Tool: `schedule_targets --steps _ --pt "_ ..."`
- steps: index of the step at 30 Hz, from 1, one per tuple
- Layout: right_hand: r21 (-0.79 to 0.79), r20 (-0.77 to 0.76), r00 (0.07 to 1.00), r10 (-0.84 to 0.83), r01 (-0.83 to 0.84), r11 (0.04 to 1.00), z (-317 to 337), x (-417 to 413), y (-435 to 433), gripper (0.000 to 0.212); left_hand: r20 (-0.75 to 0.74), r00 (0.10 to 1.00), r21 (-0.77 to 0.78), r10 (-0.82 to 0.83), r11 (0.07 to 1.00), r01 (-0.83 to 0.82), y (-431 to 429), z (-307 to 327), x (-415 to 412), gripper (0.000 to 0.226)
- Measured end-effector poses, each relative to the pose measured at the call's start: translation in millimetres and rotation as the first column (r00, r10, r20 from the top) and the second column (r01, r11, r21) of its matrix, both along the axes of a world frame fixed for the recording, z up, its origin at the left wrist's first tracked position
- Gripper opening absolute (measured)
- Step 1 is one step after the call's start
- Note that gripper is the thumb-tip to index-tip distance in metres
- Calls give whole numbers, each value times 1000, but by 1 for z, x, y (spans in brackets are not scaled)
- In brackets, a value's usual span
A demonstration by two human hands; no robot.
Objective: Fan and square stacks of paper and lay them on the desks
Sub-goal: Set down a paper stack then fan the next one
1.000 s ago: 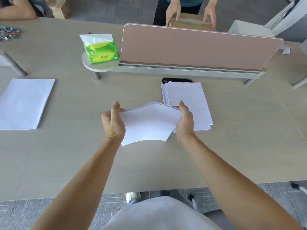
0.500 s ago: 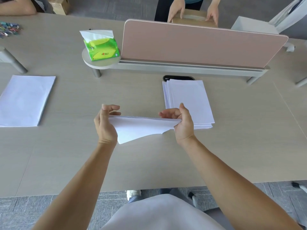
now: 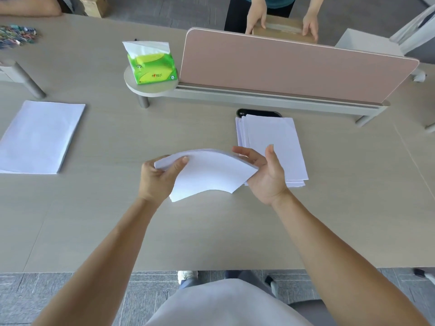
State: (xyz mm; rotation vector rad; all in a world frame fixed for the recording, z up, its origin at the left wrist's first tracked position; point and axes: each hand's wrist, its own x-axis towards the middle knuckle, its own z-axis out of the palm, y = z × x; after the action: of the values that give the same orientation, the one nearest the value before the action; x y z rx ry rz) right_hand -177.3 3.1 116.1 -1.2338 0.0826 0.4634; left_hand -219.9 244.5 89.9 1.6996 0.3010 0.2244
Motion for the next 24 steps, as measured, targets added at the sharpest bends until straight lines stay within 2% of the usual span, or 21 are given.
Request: schedule_targets --steps 3,6,9,12,15,17,18,20,22,24 --pt "-112 91 982 163 -152 982 -12 -6 -4 96 -76 994 -153 -73 986 61 5 7 8 12" --pt "-259 144 960 238 -196 946 -19 -12 -3 102 -107 993 -227 -48 974 23 7 4 12 38" --pt "-388 202 935 292 -198 900 -20 -15 0 107 -114 993 -197 -20 980 -3 6 -1 13 36" --pt "-389 246 932 265 -155 908 -15 -13 3 106 -95 995 -147 -38 989 23 4 -3 12 35" --pt "-380 225 925 305 -205 902 -18 -9 -2 108 -132 991 -142 34 988 -53 4 2 14 39" --pt "-474 216 901 377 -241 847 -17 -12 -4 90 -153 987 -133 57 988 -77 4 2 16 42" --pt "-537 218 904 369 -205 818 -18 -14 -4 76 -157 986 -119 54 990 -73 3 3 16 43" --pt "-606 259 935 244 -39 795 -19 -15 1 39 -148 989 -101 23 994 -38 1 2 15 47" --pt "-564 300 948 102 90 821 -19 -14 9 5 -137 991 -84 15 996 -26 -3 -1 15 57" --pt "-486 323 946 12 155 860 -12 -15 18 13 -107 994 -54 27 998 -33 -5 -3 13 81"
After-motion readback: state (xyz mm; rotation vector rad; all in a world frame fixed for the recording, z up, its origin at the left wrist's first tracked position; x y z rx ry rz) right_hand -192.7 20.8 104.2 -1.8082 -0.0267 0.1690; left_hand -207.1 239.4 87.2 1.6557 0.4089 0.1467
